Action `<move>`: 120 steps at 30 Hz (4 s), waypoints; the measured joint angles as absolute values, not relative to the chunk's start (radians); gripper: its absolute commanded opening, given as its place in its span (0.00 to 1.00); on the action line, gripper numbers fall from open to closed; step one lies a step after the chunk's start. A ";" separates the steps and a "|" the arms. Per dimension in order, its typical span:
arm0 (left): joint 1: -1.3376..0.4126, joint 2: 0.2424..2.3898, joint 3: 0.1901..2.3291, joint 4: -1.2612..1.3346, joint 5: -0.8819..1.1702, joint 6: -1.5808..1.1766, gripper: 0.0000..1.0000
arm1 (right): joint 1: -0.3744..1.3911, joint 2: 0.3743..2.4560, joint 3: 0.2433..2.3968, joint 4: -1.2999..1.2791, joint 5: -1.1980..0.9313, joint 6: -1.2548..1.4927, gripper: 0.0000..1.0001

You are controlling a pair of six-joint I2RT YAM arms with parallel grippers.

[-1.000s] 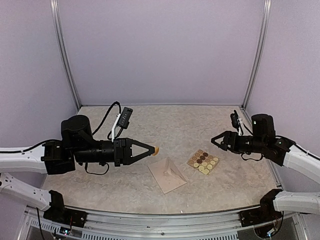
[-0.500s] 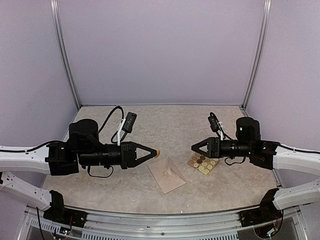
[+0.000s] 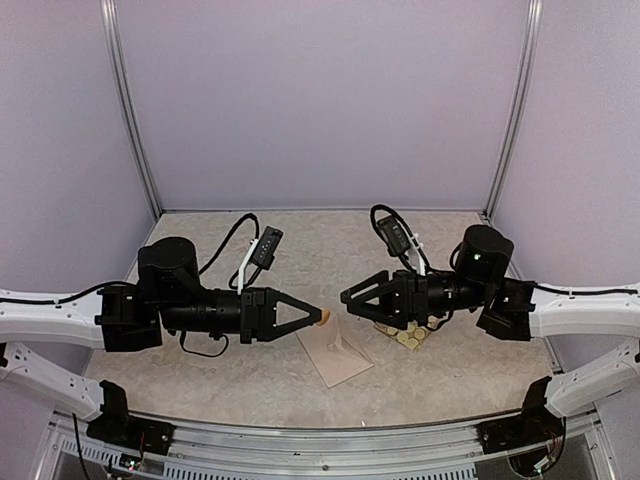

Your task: Place the letter into the envelope and seal it

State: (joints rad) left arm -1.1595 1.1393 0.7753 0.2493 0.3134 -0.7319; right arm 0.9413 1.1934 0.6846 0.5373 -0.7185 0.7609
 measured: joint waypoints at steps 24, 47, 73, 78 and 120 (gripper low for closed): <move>-1.180 1.139 0.777 0.307 0.378 -0.755 0.00 | 1.039 1.280 0.772 0.579 -0.811 0.725 0.00; -0.949 1.416 0.761 0.239 0.204 -0.735 0.80 | 0.874 1.130 0.654 0.073 -0.310 0.722 0.00; -0.963 1.788 0.784 0.294 0.138 -0.659 0.84 | 0.874 1.127 0.642 0.019 -0.261 0.753 0.00; -1.105 1.691 0.728 0.186 0.034 -0.726 0.85 | 0.874 1.127 0.640 0.020 -0.265 0.753 0.00; -0.993 1.605 0.744 0.068 -0.088 -0.745 0.19 | 0.938 1.365 0.705 0.059 -0.288 0.719 0.00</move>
State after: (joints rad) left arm -0.9932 1.6051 0.7437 0.0685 -0.0879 -0.7452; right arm 0.9382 1.3655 0.7048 0.0593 -0.2878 0.7185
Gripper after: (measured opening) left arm 0.212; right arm 0.003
